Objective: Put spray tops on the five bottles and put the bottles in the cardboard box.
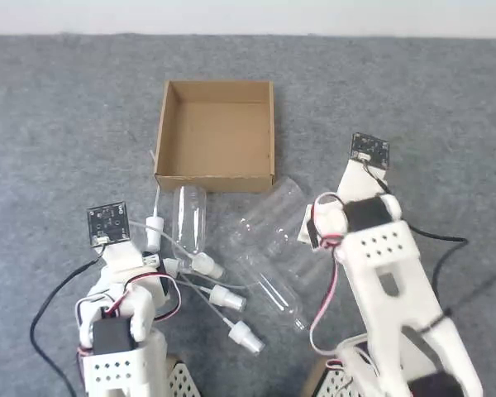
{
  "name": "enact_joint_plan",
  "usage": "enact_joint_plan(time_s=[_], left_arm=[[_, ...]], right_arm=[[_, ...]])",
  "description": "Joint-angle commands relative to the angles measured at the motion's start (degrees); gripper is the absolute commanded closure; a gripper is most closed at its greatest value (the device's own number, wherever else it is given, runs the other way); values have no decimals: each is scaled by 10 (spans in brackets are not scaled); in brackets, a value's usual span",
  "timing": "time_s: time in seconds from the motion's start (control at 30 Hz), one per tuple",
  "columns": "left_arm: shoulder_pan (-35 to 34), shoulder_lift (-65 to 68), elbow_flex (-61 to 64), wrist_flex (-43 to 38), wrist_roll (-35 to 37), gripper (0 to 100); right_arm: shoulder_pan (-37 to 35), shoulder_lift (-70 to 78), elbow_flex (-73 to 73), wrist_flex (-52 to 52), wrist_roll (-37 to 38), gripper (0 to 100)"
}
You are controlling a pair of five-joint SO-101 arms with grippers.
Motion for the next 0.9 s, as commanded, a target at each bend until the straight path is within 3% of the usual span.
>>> enact_joint_plan(time_s=[0.0,0.37,0.6,0.87], left_arm=[[-1,-10,-7,4,0,988],[-1,-10,-7,4,0,988],[-1,-10,-7,4,0,988],[-1,-10,-7,4,0,988]], right_arm=[[-4,39,-15,-32,-15,685],[38,77,-15,-74,-17,685],[39,78,-11,-102,-18,779],[38,124,-5,-106,-18,766]])
